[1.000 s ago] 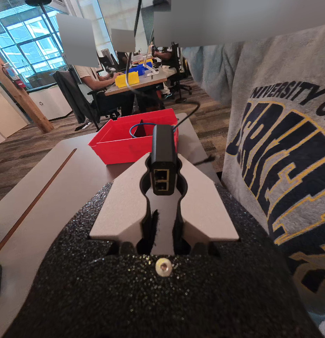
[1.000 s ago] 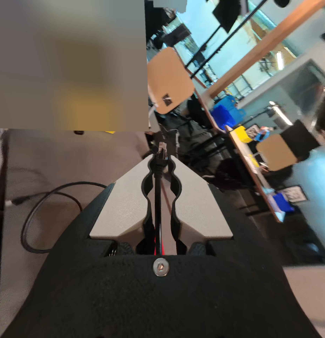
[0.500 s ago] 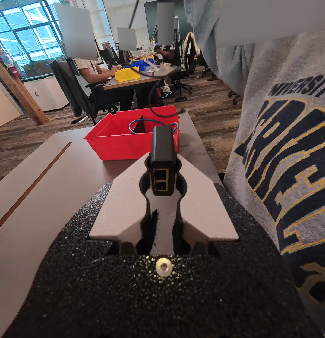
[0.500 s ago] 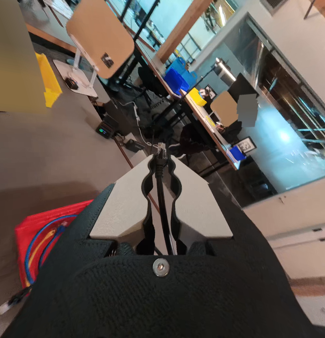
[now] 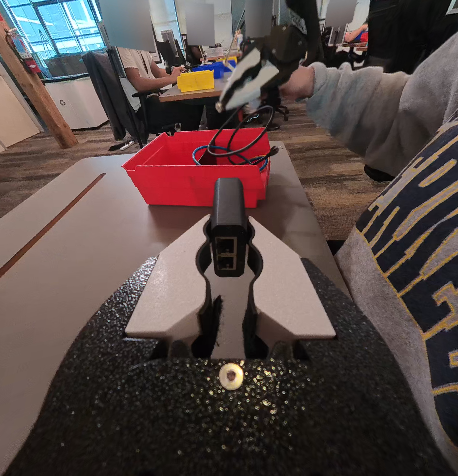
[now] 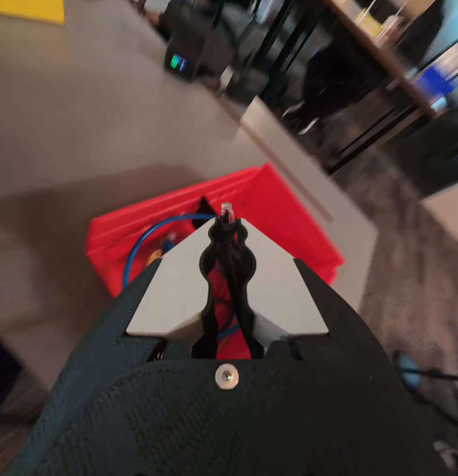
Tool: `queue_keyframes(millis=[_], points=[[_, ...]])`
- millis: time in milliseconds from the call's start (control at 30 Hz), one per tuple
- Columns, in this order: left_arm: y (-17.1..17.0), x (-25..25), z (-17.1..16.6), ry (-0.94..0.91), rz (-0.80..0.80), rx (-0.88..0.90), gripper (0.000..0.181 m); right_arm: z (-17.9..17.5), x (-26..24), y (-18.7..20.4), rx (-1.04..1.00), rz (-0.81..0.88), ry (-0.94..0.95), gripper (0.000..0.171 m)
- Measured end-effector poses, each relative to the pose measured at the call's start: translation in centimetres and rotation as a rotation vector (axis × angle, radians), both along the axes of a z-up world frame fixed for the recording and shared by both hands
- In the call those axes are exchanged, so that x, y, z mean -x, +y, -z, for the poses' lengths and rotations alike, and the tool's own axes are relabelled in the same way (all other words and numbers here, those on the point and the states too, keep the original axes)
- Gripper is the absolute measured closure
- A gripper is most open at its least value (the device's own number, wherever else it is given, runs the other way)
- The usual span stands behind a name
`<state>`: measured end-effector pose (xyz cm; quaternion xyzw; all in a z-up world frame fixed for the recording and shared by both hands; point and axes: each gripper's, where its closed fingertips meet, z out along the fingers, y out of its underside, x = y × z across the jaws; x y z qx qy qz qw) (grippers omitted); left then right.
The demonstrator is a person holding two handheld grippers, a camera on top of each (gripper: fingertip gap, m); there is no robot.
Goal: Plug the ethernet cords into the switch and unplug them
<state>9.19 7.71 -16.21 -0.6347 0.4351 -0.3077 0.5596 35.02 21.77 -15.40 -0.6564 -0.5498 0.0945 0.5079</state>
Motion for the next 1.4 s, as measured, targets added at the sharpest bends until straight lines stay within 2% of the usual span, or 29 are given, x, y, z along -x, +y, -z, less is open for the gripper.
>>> queue_keyframes(millis=[67, 267, 333, 433, 567, 600, 700, 767, 867, 967, 1133, 1400], points=[[0.2, -0.3, 0.1, -0.013, 0.005, 0.005, 0.161, 3.2, -0.9, -0.1, 0.151, 0.04, -0.086, 0.159], [1.4, -2.6, -0.1, -0.027, -0.016, -0.047, 0.161, 10.7, -2.2, -0.1, 0.369, 0.137, -0.421, 0.158], [1.8, -3.5, -0.3, -0.001, -0.041, -0.104, 0.161, 11.3, -1.5, -0.3, 0.428, 0.124, -0.409, 0.139], [2.4, -4.2, -0.1, 0.086, -0.093, -0.203, 0.16, 8.6, -0.5, -0.3, 0.533, 0.147, -0.268, 0.11], [2.9, -4.3, -0.7, 0.159, -0.175, -0.356, 0.16, 0.0, 0.6, 1.6, 0.392, 0.192, 0.042, 0.087], [3.1, -4.3, -1.0, 0.166, -0.201, -0.393, 0.16, -2.5, 1.3, 1.8, 0.355, 0.189, 0.157, 0.087], [3.4, -4.4, -2.1, 0.195, -0.264, -0.526, 0.16, -8.2, 6.4, -1.9, 0.429, -0.042, 0.504, 0.084], [3.2, -5.2, -2.9, 0.233, -0.276, -0.653, 0.16, -8.6, 10.4, -5.8, 0.566, -0.221, 0.558, 0.075], [2.3, -6.9, -3.7, 0.308, -0.269, -0.841, 0.161, -6.1, 15.3, -10.6, 0.725, -0.388, 0.473, 0.064], [1.4, -8.3, -4.0, 0.37, -0.258, -0.978, 0.161, -4.0, 18.2, -13.9, 0.829, -0.513, 0.391, 0.065], [-1.0, -10.4, -3.8, 0.349, -0.132, -1.056, 0.161, -3.2, 19.9, -17.0, 0.987, -0.671, 0.373, 0.095], [-0.7, -9.8, -4.2, 0.29, -0.158, -1.022, 0.161, -2.3, 20.1, -16.7, 0.882, -0.664, 0.284, 0.104]])
